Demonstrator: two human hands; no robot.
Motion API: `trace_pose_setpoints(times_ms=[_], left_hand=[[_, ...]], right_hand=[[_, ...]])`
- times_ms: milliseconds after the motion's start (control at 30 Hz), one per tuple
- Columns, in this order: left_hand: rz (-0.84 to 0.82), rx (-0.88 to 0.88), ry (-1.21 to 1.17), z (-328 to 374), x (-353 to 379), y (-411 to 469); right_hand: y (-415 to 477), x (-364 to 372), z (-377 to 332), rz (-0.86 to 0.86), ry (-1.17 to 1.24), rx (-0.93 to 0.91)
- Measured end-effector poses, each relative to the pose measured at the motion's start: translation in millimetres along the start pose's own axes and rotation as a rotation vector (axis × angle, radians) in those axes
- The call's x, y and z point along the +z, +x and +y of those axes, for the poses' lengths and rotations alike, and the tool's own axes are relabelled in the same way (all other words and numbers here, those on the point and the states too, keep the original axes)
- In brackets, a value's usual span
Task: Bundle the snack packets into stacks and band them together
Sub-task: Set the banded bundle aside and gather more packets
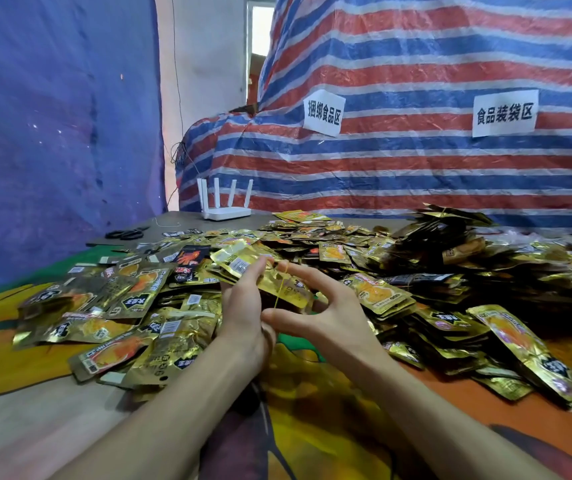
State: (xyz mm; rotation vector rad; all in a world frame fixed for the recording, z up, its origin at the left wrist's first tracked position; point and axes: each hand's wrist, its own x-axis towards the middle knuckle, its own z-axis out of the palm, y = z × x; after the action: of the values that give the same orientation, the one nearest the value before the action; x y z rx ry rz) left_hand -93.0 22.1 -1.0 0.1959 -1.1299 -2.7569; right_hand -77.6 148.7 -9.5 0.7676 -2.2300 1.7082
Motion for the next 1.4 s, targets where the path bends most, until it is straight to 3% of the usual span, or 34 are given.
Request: trace_pose_setpoints(times_ms=[133,267,467,600,733,833,967,1167,1400], left_hand=[[-0.172,-0.114,0.053,-5,-1,-6],[-0.273,-0.12,0.098,-10,0,-8],[-0.329,-0.066,0.073,-6,-1,-3],[-0.384,-0.069,0.061,-5,-5,-3],[-0.352,-0.065,0.17,-5,-2,-6],[-0.3,-0.047,0.216,-9,0,-9],[-0.196,0.062,0.223,-9,-4,-6],[-0.147,0.041,0.237,-5,-7,-5],[-0.161,0.039,0.298,-7,-6,-6]], right_hand=[[2,2,5,0.068,0.012,-0.011],[6,-11,11,-0.014,0.045,0.043],[7,-16,10,-0.034,0.108,0.1],[13,-19,9,-0.041,0.378,0.331],[13,-29,8,-0.057,0.39,0.369],[12,-38,3,0.016,0.245,0.32],[20,-61,-6,0.298,-0.072,0.201],[51,-116,-7,0.55,-0.409,0.27],[63,-112,12,0.35,-1.06,0.419]])
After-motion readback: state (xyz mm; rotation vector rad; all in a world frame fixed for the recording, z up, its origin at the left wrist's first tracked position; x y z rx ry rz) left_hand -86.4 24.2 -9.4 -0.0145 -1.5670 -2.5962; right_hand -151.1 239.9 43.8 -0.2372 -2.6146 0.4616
